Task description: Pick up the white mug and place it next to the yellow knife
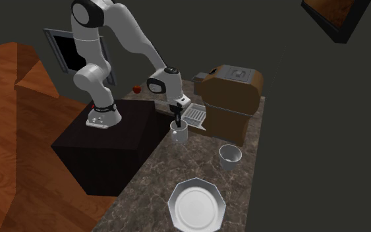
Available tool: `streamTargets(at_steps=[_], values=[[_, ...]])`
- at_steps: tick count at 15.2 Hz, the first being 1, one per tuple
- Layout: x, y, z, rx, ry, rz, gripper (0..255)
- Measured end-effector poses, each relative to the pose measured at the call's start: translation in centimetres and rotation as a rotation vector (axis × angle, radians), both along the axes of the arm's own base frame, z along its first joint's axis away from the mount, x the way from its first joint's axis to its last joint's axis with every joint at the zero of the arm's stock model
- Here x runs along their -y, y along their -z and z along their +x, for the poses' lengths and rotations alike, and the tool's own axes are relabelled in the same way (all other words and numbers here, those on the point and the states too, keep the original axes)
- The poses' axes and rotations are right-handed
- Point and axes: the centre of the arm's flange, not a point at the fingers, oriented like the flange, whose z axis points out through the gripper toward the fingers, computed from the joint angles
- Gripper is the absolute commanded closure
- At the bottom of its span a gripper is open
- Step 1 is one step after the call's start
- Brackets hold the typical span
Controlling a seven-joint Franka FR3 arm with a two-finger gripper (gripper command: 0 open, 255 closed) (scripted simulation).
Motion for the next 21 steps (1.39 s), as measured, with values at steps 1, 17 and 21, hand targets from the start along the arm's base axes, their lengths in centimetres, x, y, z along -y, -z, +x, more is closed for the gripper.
streamTargets(at_steps=[1, 17, 21], values=[[-0.1, -0.5, 0.0, 0.0, 0.0, 0.0, 255], [-7.9, -5.4, -0.7, 0.0, -0.002, 0.0, 255], [-13.5, -5.9, -1.3, 0.0, -0.003, -0.001, 255]])
